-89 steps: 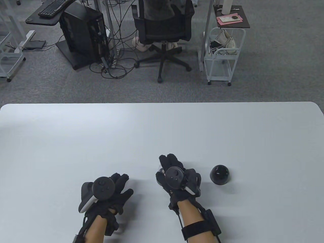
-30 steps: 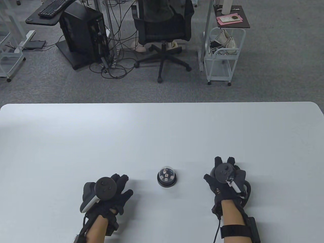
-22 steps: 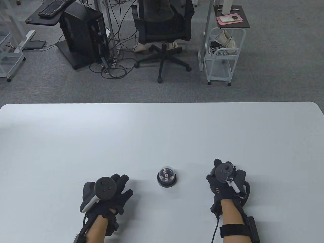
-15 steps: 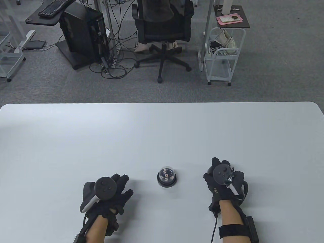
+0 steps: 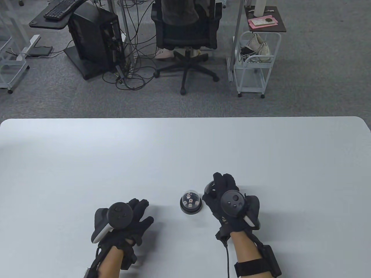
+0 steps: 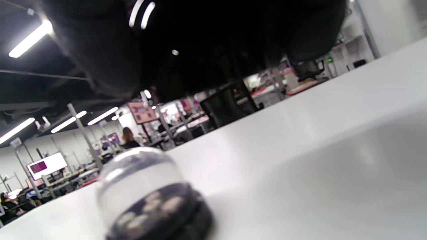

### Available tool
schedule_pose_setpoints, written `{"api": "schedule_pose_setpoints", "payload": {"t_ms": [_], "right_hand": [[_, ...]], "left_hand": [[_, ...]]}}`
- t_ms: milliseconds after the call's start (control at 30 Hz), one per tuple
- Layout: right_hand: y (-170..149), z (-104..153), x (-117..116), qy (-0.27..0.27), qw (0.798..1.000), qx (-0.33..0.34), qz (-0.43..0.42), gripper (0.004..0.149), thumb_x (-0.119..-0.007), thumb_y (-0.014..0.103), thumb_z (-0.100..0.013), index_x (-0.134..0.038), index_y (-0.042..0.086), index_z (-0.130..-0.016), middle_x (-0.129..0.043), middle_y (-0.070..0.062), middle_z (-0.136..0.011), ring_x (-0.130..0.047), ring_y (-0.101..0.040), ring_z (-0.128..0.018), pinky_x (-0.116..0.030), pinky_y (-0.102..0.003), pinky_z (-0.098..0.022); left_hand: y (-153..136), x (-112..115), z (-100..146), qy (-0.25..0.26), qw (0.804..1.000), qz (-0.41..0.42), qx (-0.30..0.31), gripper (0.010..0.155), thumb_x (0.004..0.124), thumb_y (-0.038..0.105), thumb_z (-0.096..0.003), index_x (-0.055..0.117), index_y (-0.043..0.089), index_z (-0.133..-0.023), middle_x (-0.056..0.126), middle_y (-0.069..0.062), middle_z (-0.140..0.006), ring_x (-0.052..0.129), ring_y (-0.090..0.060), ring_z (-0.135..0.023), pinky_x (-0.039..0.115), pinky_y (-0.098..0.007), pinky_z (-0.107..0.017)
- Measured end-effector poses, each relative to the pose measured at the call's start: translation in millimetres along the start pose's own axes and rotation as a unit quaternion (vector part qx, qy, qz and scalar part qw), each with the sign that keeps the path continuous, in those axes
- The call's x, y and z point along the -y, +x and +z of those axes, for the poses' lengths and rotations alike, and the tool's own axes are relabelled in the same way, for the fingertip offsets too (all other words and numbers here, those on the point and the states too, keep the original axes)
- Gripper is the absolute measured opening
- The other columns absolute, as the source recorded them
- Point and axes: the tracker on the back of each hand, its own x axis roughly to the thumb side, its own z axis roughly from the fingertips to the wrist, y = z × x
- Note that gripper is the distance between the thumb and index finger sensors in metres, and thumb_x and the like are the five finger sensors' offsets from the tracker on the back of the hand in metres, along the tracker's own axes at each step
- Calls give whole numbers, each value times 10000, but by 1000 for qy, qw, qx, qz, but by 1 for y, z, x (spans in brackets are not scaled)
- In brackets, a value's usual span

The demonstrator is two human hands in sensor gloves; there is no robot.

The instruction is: Shake dice in a dice shaker

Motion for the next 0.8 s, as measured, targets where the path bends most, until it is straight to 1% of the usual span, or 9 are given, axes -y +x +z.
{"api": "schedule_pose_setpoints", "payload": {"t_ms": [67,133,267,367,467,567,800], "right_hand": [[12,-2,-6,-9,1000,3,-18,771,-841,480,-548,-416,225,-1139,-375,-314,-1102,-666,-564,-926,-676,-660,-635],[19,-3,-12,-4,999,6,-36,762,-842,474,-550,-419,239,-1139,-368,-319,-1102,-663,-568,-925,-673,-662,-636],[30,-4,-33,4,999,13,-34,761,-841,475,-550,-419,245,-1140,-394,-309,-1099,-661,-565,-929,-673,-661,-637],[30,-3,-48,22,999,34,-8,789,-840,474,-549,-385,223,-1144,-395,-297,-1105,-663,-555,-938,-669,-668,-639],[28,-4,-53,38,999,32,19,797,-829,481,-555,-367,208,-1145,-384,-291,-1115,-656,-551,-949,-668,-665,-648],[24,-5,-60,52,998,25,6,791,-826,478,-558,-371,206,-1145,-383,-286,-1118,-654,-554,-948,-663,-668,-648],[21,-7,-72,87,996,16,23,779,-822,477,-561,-381,216,-1148,-382,-282,-1124,-662,-548,-949,-660,-672,-647]], "left_hand": [[0,0,0,1,1000,2,1,683,756,530,-527,532,227,-1097,505,-241,-1126,534,-525,-1009,548,-691,-661],[-1,-1,0,3,1000,3,1,684,755,532,-527,533,227,-1097,503,-241,-1127,533,-526,-1009,549,-692,-660],[-1,0,0,3,1000,4,2,682,756,531,-526,534,229,-1096,505,-240,-1126,534,-526,-1008,550,-690,-660],[-1,0,1,2,1000,4,1,683,755,532,-527,532,227,-1097,505,-240,-1125,534,-526,-1008,551,-690,-660],[-1,0,0,0,1000,0,-2,685,754,533,-527,530,228,-1098,506,-240,-1126,535,-526,-1008,551,-689,-660],[-2,0,1,0,1000,-1,-4,683,754,532,-528,531,228,-1097,504,-241,-1126,535,-525,-1008,551,-689,-660],[-2,0,1,-2,1000,-3,-7,683,754,532,-527,531,229,-1097,507,-241,-1125,536,-524,-1009,553,-689,-660]]}}
